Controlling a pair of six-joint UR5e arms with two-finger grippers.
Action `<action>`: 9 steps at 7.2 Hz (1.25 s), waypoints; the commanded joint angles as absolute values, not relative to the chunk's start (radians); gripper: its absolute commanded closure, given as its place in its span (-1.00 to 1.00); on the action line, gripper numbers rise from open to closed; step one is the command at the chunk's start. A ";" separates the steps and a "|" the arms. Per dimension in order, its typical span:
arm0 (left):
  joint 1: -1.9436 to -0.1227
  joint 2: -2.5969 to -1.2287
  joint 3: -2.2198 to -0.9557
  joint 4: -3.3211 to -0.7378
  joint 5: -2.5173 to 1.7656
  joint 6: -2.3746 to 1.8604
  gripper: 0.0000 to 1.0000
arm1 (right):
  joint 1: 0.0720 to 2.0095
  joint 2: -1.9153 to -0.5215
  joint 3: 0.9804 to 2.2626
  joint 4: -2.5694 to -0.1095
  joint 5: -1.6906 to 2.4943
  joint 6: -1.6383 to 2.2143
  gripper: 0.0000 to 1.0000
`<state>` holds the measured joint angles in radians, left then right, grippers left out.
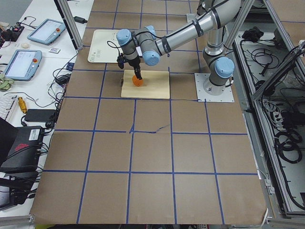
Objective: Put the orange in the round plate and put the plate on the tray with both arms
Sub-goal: 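Lower the left gripper over the orange on the bamboo board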
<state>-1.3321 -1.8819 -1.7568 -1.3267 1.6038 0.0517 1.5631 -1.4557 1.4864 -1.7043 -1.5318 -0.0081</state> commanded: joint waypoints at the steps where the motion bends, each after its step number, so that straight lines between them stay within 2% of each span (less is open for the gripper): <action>1: -1.333 -1.949 -1.767 -1.244 1.621 0.014 -1.00 | 1.563 -1.456 1.486 -1.704 -1.532 -0.009 -1.00; 9: -1.333 -1.936 -1.756 -1.307 1.581 -0.098 -1.00 | 1.563 -1.456 1.486 -1.701 -1.532 -0.008 -1.00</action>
<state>-1.3338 -1.9200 -1.7556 -1.3121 1.5746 -0.0995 1.5625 -1.4550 1.4864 -1.7031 -1.5326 -0.0093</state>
